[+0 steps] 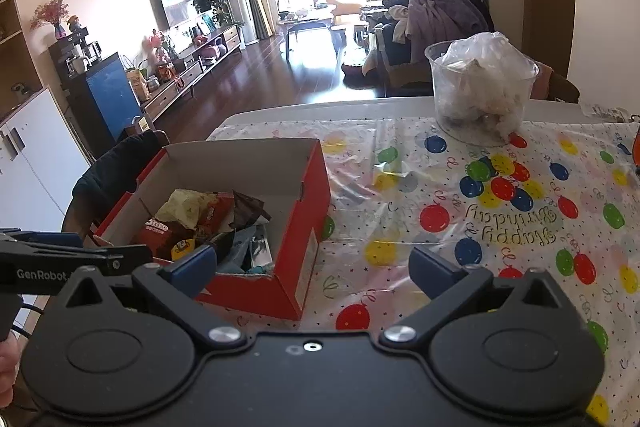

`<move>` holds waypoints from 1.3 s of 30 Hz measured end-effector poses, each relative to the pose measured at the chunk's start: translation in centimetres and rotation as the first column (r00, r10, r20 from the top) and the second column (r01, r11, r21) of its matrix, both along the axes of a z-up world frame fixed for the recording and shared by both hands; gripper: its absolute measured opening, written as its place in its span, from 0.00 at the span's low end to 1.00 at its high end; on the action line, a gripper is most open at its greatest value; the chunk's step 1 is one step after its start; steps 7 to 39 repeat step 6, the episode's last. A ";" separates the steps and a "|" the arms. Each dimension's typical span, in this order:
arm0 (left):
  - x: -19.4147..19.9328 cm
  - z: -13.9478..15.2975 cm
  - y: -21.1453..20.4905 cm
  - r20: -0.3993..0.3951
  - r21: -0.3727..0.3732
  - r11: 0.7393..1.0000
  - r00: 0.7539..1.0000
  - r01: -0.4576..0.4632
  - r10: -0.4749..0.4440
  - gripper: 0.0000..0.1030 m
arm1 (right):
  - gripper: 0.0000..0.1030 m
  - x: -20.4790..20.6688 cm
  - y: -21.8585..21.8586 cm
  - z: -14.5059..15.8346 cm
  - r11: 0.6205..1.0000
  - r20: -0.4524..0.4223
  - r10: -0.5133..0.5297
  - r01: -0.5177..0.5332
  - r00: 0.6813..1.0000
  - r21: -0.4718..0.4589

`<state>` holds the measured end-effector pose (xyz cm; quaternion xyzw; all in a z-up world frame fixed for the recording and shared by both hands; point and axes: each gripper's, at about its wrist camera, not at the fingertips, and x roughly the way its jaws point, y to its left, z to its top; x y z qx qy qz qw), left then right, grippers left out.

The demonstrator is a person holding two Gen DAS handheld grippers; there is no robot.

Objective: Organize snacks

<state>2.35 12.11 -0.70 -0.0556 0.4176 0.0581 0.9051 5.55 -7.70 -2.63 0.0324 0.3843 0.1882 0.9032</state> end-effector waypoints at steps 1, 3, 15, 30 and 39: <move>0.1 0.0 -0.2 -0.001 0.002 1.000 1.000 0.001 -0.001 0.99 | 1.00 0.0 -0.1 0.0 1.000 -0.001 -0.001 0.001 1.000 0.000; 0.1 -0.1 -0.4 -0.003 0.002 1.000 1.000 0.005 -0.005 0.99 | 1.00 0.0 -0.4 0.0 1.000 -0.003 -0.006 0.006 1.000 0.001; 0.3 -0.2 -1.0 -0.006 0.001 1.000 1.000 0.012 -0.012 0.99 | 1.00 0.0 -0.9 -0.2 1.000 -0.007 -0.007 0.007 1.000 0.000; 0.3 -0.2 -1.0 -0.006 0.001 1.000 1.000 0.012 -0.012 0.99 | 1.00 0.0 -0.9 -0.2 1.000 -0.007 -0.007 0.007 1.000 0.000; 0.3 -0.2 -1.0 -0.006 0.001 1.000 1.000 0.012 -0.012 0.99 | 1.00 0.0 -0.9 -0.2 1.000 -0.007 -0.007 0.007 1.000 0.000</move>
